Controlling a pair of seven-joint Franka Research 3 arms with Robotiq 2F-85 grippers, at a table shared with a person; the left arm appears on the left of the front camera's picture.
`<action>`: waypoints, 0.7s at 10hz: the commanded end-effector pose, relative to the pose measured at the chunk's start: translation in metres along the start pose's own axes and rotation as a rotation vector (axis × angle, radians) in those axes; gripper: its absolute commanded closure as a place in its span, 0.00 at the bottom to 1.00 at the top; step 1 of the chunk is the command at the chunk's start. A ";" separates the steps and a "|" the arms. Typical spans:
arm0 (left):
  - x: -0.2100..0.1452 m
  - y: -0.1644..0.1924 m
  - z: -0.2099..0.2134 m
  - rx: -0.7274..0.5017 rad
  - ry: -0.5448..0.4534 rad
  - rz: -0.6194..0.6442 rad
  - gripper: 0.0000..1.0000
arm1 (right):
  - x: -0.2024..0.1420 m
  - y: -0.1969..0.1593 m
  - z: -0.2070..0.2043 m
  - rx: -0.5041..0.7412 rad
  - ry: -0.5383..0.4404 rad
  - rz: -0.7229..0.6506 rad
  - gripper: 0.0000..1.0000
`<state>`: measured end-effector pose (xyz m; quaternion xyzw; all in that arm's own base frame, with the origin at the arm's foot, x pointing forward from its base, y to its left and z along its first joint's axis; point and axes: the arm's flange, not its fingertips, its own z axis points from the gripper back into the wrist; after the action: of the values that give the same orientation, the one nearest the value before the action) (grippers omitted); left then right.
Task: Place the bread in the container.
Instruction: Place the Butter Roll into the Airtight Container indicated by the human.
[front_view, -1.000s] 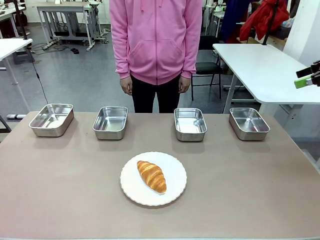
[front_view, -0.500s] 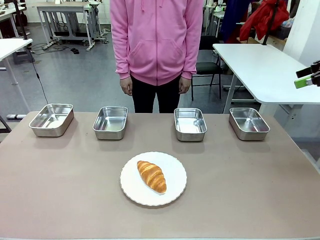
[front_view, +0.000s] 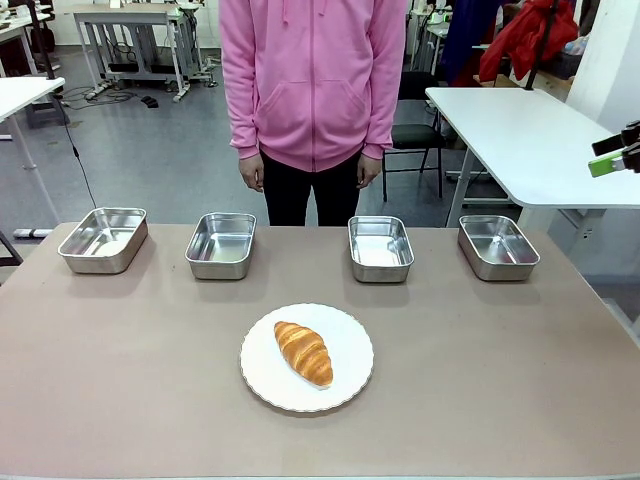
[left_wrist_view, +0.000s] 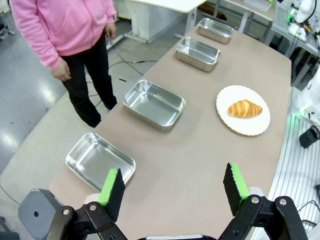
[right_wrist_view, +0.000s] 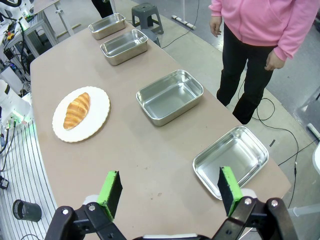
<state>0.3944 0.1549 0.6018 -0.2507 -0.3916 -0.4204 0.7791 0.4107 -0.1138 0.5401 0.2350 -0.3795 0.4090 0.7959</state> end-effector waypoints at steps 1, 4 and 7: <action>0.000 -0.001 0.001 0.000 -0.003 -0.002 0.00 | 0.002 0.001 0.000 0.002 -0.005 0.005 0.00; 0.000 -0.001 0.001 0.000 -0.003 -0.002 0.00 | 0.002 0.001 0.000 0.002 -0.005 0.005 0.00; 0.000 -0.001 0.001 0.000 -0.003 -0.002 0.00 | 0.002 0.001 0.000 0.002 -0.005 0.005 0.00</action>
<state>0.3944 0.1549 0.6018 -0.2507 -0.3916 -0.4204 0.7791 0.4107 -0.1138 0.5401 0.2350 -0.3795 0.4090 0.7959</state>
